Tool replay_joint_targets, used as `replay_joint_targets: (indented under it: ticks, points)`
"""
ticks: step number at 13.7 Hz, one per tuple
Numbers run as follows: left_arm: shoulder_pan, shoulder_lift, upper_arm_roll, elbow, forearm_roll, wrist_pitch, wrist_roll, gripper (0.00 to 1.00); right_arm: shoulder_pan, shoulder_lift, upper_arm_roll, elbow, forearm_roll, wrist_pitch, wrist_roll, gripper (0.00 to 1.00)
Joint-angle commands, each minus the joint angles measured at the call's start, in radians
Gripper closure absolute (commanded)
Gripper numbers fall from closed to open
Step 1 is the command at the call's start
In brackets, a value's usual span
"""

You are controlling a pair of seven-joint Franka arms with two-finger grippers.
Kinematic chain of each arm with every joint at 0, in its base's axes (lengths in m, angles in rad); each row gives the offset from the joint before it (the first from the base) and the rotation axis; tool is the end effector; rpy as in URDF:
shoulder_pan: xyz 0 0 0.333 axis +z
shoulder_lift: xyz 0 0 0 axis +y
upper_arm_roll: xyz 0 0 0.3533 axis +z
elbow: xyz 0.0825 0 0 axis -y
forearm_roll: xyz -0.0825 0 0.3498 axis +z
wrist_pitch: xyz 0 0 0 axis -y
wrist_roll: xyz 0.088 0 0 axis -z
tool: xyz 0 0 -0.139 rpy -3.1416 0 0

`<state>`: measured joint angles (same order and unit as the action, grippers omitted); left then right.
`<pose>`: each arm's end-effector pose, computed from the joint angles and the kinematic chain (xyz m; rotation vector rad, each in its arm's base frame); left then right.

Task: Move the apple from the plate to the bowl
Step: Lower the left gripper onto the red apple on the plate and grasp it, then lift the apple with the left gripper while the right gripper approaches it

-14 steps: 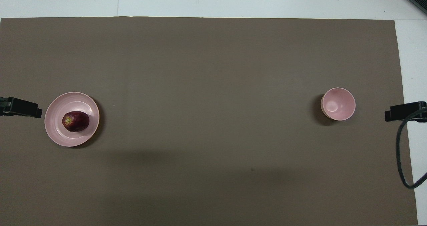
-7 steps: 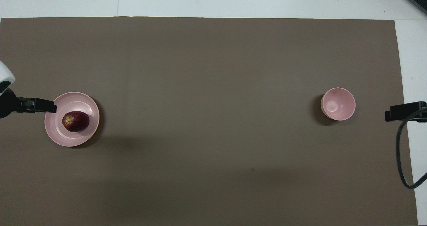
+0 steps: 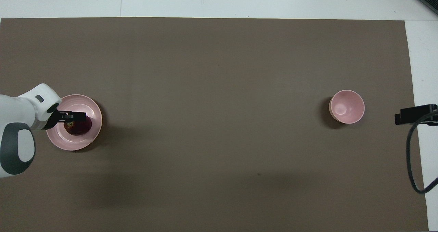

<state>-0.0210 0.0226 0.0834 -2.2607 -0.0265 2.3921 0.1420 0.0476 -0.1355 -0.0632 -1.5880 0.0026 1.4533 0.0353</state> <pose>0.5107 0.0310 0.3895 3.1294 -0.0960 0.1725 0.4597 -0.0095 0.6784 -3.1295 0.0783 -0.0007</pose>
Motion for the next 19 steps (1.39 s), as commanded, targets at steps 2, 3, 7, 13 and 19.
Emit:
replay_joint_targets:
  ticks: [2, 3, 7, 13, 19]
  points:
    - [-0.010, 0.007, 0.013, -0.051, -0.004, 0.048, 0.014, 0.00, -0.009, -0.024, 0.000, -0.027, -0.003, 0.009, -0.025, 0.00]
    - [-0.008, -0.001, 0.013, -0.065, -0.004, 0.042, 0.013, 0.00, -0.009, -0.024, 0.000, -0.027, -0.003, 0.009, -0.025, 0.00]
    - [-0.008, -0.016, 0.016, -0.089, -0.004, 0.036, 0.013, 0.00, -0.008, -0.024, 0.000, -0.029, -0.003, 0.009, -0.025, 0.00]
    - [-0.013, 0.003, 0.016, -0.037, -0.004, 0.036, 0.005, 0.95, -0.009, -0.024, 0.000, -0.029, -0.003, 0.009, -0.025, 0.00]
    - [-0.025, -0.018, -0.010, 0.139, -0.247, -0.236, 0.011, 0.98, -0.009, -0.022, 0.000, -0.018, -0.001, 0.004, -0.038, 0.00]
